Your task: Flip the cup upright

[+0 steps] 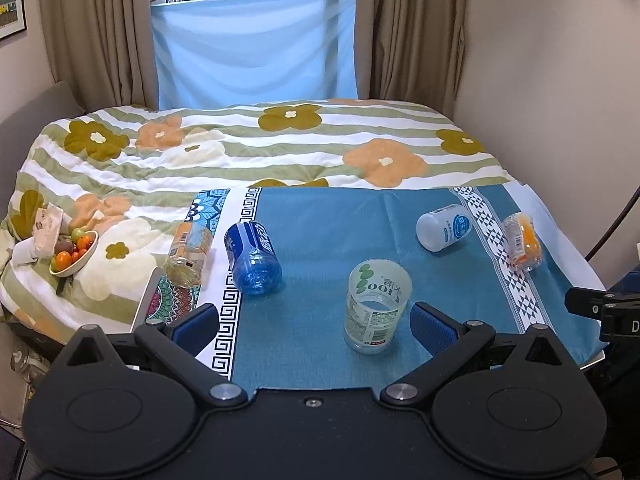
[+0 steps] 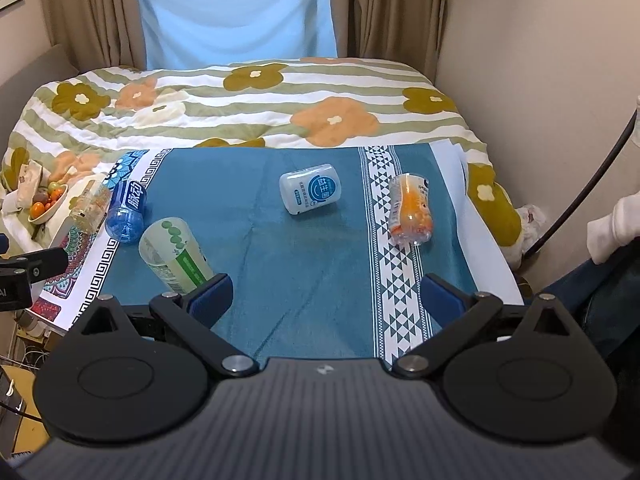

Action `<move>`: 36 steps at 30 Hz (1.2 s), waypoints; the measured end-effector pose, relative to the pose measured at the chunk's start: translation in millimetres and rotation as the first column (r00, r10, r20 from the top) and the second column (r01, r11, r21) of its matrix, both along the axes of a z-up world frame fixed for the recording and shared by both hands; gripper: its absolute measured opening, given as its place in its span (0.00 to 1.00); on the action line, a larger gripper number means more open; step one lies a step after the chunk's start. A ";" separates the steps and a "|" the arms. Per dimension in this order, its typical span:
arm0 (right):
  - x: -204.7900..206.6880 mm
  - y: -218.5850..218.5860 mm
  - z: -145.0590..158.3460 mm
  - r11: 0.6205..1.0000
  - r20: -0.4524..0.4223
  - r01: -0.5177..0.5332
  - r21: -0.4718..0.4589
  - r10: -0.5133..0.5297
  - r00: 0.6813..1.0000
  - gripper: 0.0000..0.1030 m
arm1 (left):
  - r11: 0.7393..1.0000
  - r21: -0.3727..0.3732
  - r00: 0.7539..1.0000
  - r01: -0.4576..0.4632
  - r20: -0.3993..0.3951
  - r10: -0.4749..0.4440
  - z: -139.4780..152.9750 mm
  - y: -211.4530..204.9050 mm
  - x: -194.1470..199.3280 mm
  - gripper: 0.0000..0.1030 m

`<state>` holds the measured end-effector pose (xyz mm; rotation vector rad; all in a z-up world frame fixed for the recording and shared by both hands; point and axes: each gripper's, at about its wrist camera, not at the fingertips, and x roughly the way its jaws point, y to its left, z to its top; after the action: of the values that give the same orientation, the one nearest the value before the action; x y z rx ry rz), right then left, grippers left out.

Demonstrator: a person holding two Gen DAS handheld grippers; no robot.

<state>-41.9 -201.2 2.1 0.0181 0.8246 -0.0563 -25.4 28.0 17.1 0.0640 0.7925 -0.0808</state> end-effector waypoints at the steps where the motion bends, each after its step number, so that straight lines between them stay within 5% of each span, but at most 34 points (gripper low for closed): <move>1: 0.2 -0.5 -0.3 1.000 0.001 0.001 0.002 -0.001 1.000 1.00 | 1.000 0.002 1.000 0.000 0.003 0.000 0.5 0.0 -0.2 1.00; 36: 2.2 0.8 0.4 1.000 -0.008 0.007 0.001 -0.007 1.000 1.00 | 1.000 0.023 1.000 -0.007 0.005 0.007 0.1 2.6 0.7 1.00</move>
<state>-39.7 -200.4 2.5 0.0216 0.8329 -0.0630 -24.7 30.6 17.2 0.0830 0.7884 -0.0651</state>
